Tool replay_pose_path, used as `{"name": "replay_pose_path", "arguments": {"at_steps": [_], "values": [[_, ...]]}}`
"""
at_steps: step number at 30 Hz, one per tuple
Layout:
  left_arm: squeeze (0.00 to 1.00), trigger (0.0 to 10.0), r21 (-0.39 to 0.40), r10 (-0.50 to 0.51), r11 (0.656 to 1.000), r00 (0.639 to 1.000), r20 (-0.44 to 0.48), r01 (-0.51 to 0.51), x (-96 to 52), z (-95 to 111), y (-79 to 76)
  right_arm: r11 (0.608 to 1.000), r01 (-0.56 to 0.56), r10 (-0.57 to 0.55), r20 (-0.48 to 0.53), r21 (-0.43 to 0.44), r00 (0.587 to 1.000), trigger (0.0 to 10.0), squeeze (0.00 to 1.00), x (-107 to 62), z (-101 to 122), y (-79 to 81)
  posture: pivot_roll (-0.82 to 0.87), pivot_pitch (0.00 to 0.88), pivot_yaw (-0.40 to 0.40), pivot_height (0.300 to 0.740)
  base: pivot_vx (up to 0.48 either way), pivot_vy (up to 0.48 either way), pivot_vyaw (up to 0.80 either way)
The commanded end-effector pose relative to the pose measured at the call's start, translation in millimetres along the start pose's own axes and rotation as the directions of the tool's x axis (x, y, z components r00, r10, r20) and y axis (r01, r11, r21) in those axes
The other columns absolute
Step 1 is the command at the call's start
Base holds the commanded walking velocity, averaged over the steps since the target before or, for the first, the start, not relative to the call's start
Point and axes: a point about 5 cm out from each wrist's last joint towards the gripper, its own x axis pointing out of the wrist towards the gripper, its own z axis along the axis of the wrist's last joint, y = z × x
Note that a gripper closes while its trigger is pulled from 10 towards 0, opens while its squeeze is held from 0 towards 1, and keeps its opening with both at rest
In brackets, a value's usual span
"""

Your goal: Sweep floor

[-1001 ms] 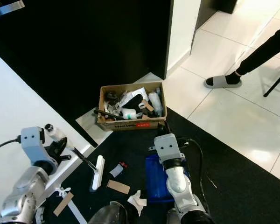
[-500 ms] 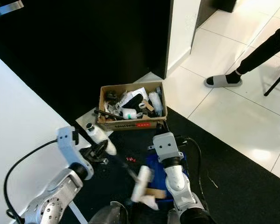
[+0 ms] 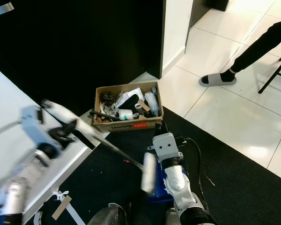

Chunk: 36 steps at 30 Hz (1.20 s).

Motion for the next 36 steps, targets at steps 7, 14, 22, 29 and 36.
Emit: {"name": "replay_pose_path", "arguments": {"at_steps": [7,14,22,29,36], "values": [[0.07,10.0,0.142,0.104,0.985,0.995,0.000,-0.103,-6.9,-3.3,26.7,0.999,-0.044,0.044,-0.068,0.007,0.997,10.0,0.00,-14.1,-12.5,10.5,0.11,0.342,0.171,0.740,0.000,0.000,0.00],[0.08,10.0,0.195,0.115,0.976,0.990,-0.078,-0.098,-4.1,-43.0,27.7,0.999,-0.044,0.045,-0.066,0.006,0.997,10.0,0.00,-13.6,-12.4,10.2,0.10,0.348,0.166,0.740,0.000,0.000,0.00],[0.09,10.0,0.144,0.125,0.984,0.981,-0.151,-0.103,14.0,-91.4,11.7,0.999,-0.046,0.046,-0.055,0.007,0.997,10.0,0.00,-11.7,-10.0,10.8,0.07,0.361,0.160,0.740,0.000,0.000,0.00],[0.09,10.0,-0.028,0.049,0.998,0.993,-0.112,-0.053,27.5,-90.1,-21.0,0.999,-0.043,0.044,-0.055,0.003,0.998,10.0,0.00,-14.8,-11.0,8.3,0.07,0.361,0.160,0.740,0.000,0.000,0.00],[0.08,10.0,-0.130,-0.122,0.985,0.989,-0.082,0.111,24.9,-83.7,-57.8,0.999,-0.047,0.047,-0.057,0.005,0.997,10.0,0.00,-12.9,-10.7,10.3,0.08,0.359,0.159,0.740,0.000,0.000,0.00]]}}
